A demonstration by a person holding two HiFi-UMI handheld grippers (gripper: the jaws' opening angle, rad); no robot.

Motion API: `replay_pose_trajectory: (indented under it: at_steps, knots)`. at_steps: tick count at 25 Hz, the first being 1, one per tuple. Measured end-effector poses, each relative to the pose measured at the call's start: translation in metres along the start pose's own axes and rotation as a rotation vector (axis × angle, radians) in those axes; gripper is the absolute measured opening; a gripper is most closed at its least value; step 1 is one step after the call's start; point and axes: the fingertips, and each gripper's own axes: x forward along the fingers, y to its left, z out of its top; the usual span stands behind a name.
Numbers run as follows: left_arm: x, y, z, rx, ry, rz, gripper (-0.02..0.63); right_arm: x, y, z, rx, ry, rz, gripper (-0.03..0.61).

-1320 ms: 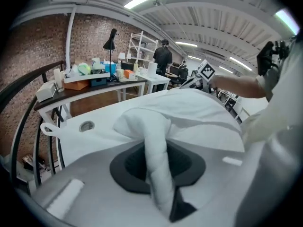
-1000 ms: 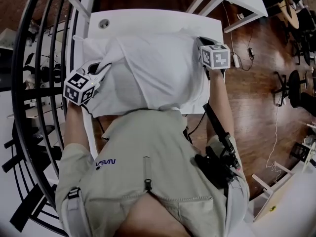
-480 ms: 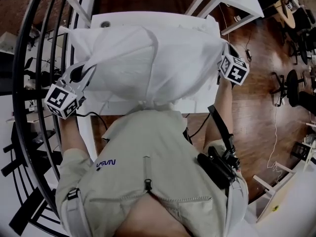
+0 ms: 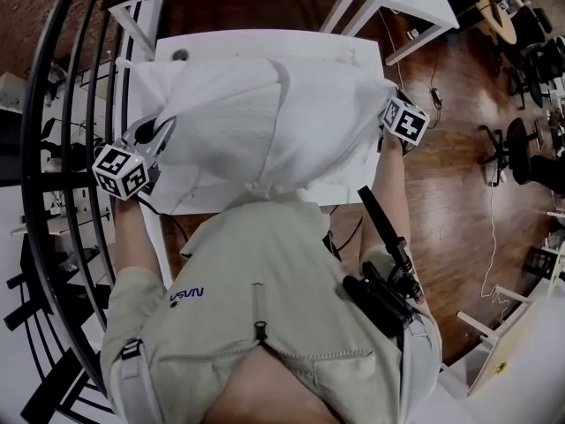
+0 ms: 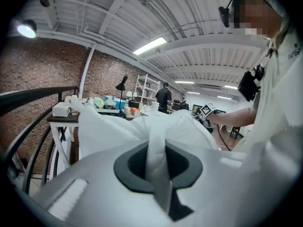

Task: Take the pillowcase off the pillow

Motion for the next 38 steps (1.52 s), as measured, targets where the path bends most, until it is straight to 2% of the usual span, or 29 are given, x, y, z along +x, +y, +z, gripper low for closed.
replay_pose_trajectory:
  at_steps: [3,6,7,11,16,19,23,26,29,34,36,38]
  knots:
    - [0.033,0.005,-0.001,0.021,0.049,0.002,0.051,0.016,0.023,0.001,-0.032,-0.010,0.141,0.008]
    - [0.057,0.019,-0.001,0.055,0.088,0.041,0.145,0.019,0.044,0.010,-0.017,-0.039,0.259,0.109]
    - [0.062,0.024,-0.001,0.057,0.093,0.056,0.161,0.017,0.050,0.013,-0.006,-0.052,0.287,0.114]
    - [0.070,0.051,-0.003,0.027,0.103,0.122,0.254,0.006,0.067,0.019,-0.003,-0.084,0.325,0.123]
    - [0.049,0.066,0.017,-0.012,0.022,0.203,0.268,-0.027,0.079,0.026,0.021,-0.175,0.350,0.124]
    - [0.031,0.043,0.028,-0.014,-0.034,0.178,0.268,-0.052,0.091,0.021,-0.001,-0.197,0.360,0.127]
    - [0.023,-0.024,0.025,0.013,-0.041,0.042,0.268,-0.085,0.101,-0.004,-0.005,-0.178,0.337,0.141]
    - [0.024,-0.076,0.011,-0.032,-0.027,-0.052,0.267,-0.108,0.105,-0.030,-0.005,-0.138,0.325,0.147]
    - [0.030,-0.105,-0.014,-0.105,0.013,-0.106,0.267,-0.121,0.118,-0.057,-0.021,-0.097,0.337,0.160]
    - [0.034,-0.134,-0.065,-0.084,0.139,-0.072,0.300,-0.131,0.130,-0.111,-0.158,-0.012,0.349,0.203]
    - [0.032,-0.138,-0.080,-0.132,0.171,-0.056,0.313,-0.131,0.135,-0.128,-0.216,0.011,0.367,0.222]
    - [0.033,-0.141,-0.094,-0.215,0.193,-0.035,0.314,-0.130,0.135,-0.137,-0.268,0.025,0.378,0.232]
